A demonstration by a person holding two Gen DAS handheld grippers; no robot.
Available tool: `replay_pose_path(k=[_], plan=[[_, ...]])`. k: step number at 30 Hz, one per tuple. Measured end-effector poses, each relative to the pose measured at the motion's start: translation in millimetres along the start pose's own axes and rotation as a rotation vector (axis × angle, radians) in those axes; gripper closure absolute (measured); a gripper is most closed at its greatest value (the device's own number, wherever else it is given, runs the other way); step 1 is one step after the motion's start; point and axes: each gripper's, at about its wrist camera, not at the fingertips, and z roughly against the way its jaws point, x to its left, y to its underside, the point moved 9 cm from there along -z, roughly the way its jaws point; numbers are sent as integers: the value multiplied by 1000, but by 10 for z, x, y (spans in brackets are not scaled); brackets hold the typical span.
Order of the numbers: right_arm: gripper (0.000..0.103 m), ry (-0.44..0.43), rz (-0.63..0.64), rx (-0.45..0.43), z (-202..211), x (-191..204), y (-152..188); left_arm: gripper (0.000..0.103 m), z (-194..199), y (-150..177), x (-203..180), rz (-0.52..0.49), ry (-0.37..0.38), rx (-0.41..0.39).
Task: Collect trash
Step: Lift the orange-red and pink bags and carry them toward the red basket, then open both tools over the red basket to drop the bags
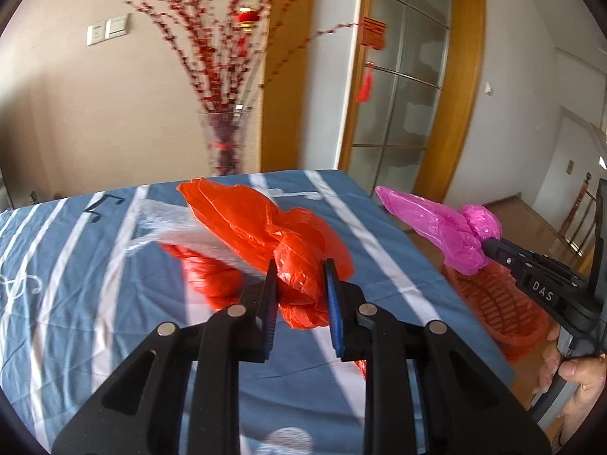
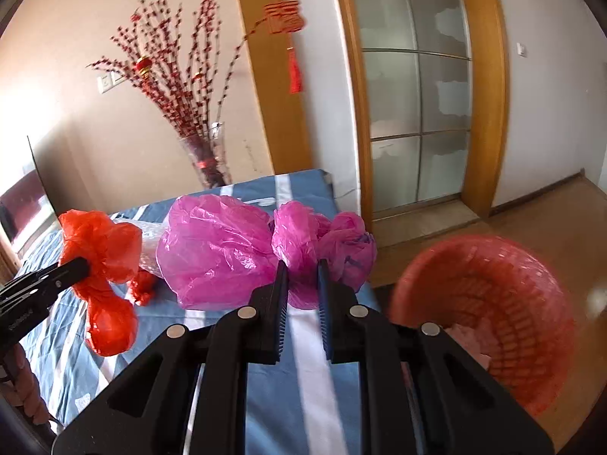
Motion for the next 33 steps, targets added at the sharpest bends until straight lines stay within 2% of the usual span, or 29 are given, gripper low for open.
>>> replay_pose_path(k=[22,33], plan=[[87,156,-241,-40,529,-1474,269,80,-501,160,-1747,-98,249,89],[87,217,-316,-54,632,-1958,340,80,-754,307,-2505,-152,343,142]])
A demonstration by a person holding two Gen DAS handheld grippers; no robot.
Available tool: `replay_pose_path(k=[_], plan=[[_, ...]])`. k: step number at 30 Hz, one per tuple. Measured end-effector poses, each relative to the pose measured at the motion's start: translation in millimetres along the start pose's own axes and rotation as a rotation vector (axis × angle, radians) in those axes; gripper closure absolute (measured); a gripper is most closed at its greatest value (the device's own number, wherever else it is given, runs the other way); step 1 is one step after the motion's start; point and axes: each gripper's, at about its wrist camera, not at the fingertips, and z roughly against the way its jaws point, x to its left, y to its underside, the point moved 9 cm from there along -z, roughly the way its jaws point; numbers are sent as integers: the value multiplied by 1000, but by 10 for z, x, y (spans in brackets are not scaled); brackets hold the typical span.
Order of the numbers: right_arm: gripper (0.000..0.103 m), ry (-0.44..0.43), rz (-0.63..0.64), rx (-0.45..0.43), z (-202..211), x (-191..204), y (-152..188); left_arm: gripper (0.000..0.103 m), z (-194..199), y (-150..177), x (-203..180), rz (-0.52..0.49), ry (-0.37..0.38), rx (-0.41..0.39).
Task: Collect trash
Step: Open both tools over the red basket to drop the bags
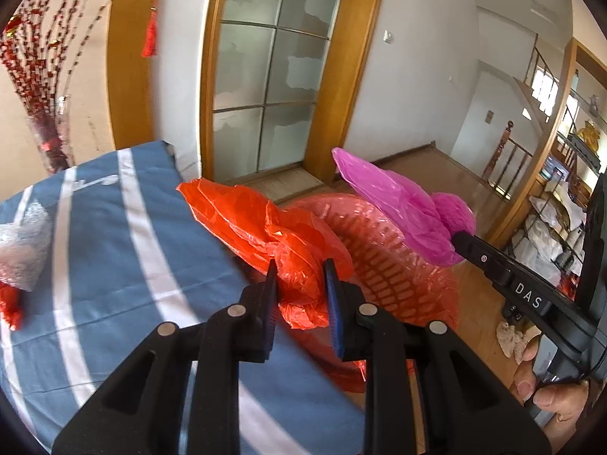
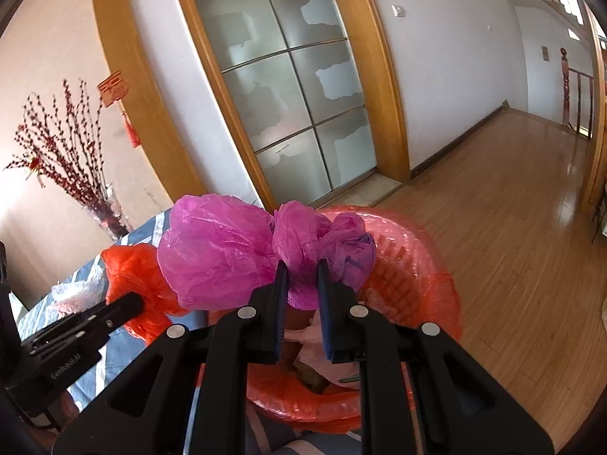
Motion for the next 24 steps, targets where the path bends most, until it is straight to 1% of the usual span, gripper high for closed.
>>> replay_pose_path(k=[7,12,15,17,19,23,24], plan=[[87,20,-29,1,-59,-158,-45,80,-241,10,-221,-24,31,30],[86,29,-56,7,-119,-256,-84,79,-392,36,-312,-6,57,56],[83,21,-75,22,-178,-283,-89,75,-460,48,-330,0,66,67],[77,9,-96,34,-211,-299,-76,74,-507,64,-333,-1,65,76],[69,2,-120,46,-236,-328,-56,72,-531,85,-304,3,61,86],[66,15,-123,45,-224,-355,-36,65,-542,118,-228,16,51,95],[64,19,-120,44,-219,-354,-34,64,-531,126,-207,17,43,95]])
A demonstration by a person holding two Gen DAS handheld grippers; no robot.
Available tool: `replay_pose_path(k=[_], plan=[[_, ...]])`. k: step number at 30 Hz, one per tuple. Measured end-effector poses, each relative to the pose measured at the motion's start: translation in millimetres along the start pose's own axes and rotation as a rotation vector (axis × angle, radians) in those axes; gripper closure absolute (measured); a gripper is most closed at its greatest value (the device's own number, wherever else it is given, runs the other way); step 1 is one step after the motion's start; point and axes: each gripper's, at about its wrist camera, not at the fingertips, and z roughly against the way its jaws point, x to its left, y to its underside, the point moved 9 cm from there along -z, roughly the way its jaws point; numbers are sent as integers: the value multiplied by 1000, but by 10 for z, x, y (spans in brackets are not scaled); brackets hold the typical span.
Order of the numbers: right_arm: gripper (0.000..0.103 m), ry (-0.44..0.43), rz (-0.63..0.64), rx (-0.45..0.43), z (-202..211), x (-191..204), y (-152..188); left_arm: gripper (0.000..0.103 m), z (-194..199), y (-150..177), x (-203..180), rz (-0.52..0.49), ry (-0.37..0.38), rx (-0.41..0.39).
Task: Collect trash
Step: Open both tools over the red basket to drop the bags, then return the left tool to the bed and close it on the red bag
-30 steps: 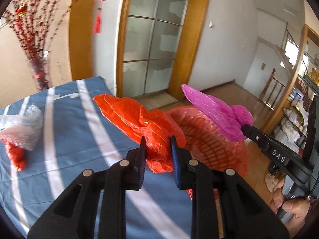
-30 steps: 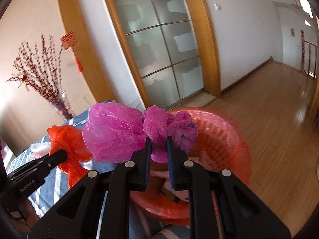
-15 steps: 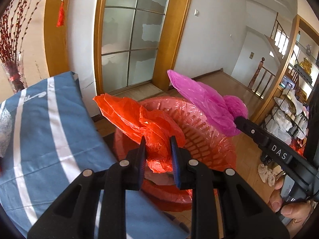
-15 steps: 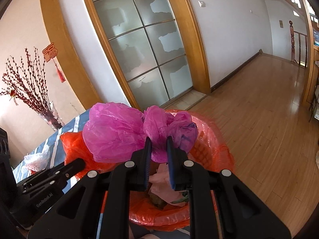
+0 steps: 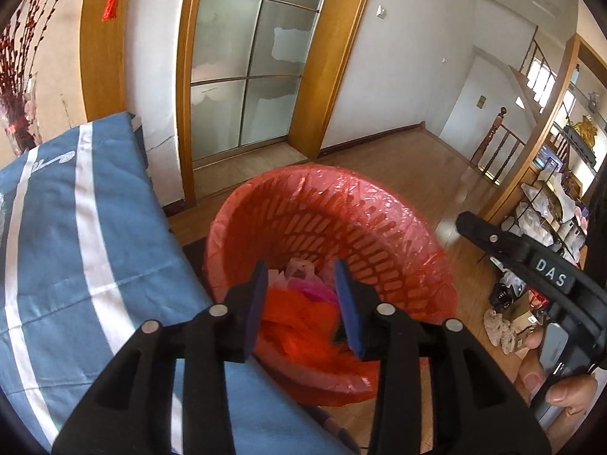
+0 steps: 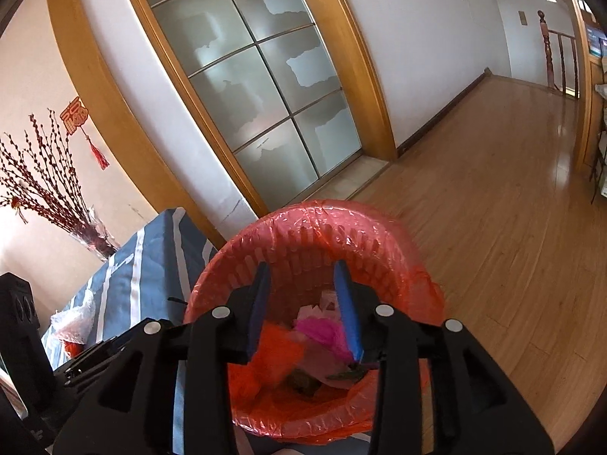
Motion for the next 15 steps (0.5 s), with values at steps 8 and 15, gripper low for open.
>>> replay_pose_path(k=[8,15], plan=[[42,54,101,-47,135,164,-28,56,241,94,305,-41,-96,-19],[31,35,162,-57,270,318,-22,53,658,216,898,-3,-220,-39]])
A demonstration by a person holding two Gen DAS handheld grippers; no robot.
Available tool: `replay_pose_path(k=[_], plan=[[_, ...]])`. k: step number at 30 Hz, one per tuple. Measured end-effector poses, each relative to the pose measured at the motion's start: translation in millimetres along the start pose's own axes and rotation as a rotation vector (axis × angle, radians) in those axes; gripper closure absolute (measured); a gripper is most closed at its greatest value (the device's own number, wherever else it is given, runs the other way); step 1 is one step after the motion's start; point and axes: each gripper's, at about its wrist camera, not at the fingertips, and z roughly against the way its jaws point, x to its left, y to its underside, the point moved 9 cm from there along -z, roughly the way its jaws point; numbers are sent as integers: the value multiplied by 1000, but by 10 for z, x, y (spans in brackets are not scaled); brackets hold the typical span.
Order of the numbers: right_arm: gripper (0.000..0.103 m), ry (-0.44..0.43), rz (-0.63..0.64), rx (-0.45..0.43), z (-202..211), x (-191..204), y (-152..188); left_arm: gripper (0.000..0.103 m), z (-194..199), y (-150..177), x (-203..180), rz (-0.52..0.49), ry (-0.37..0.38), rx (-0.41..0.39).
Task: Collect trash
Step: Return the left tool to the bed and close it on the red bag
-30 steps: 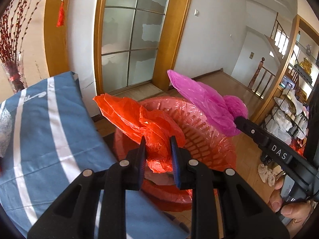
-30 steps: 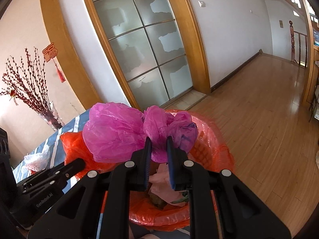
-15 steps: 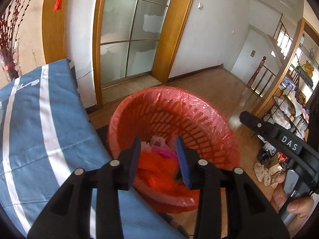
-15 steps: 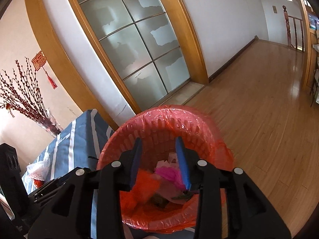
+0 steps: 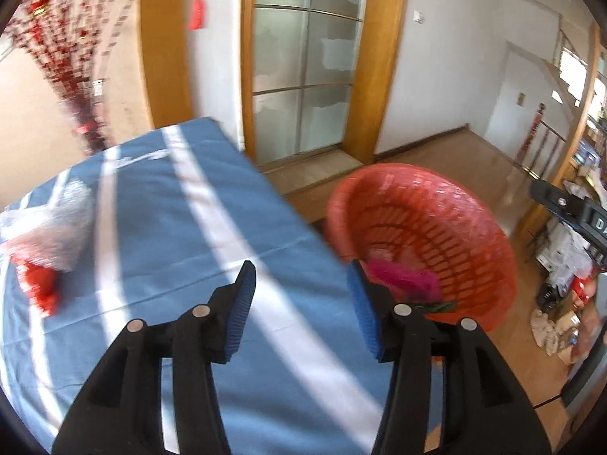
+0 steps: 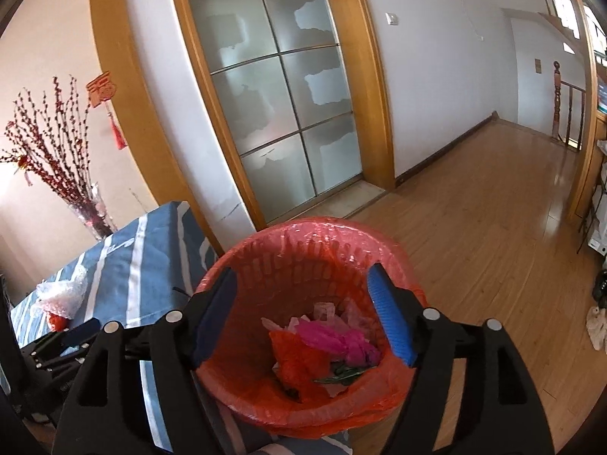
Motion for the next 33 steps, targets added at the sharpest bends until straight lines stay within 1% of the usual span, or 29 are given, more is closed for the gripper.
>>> replay_pose_path(k=[4,8,14,16,22,28,30,33], plan=[[30,-10,35,5,22,138,-6,52,170,16,413,44,-56,-17],[29,-23,68,1,46,295,12,51,319,38,721,72,-101,-32],[29,-63,110,22,2,573,77,51,523,95,1168,116,-177,-56],[29,-77,128,32,-31,700,115,51,568,120,1289,133,-194,-58],[29,-125,189,54,-91,1118,204,51,707,262,1823,206,-271,-60],[29,-169,239,65,-142,1495,266,51,767,324,2449,300,-370,-60],[29,-180,248,71,-170,1601,279,51,731,338,2591,328,-374,-54],[29,-194,266,82,-217,1769,318,51,594,352,2741,372,-361,-29]])
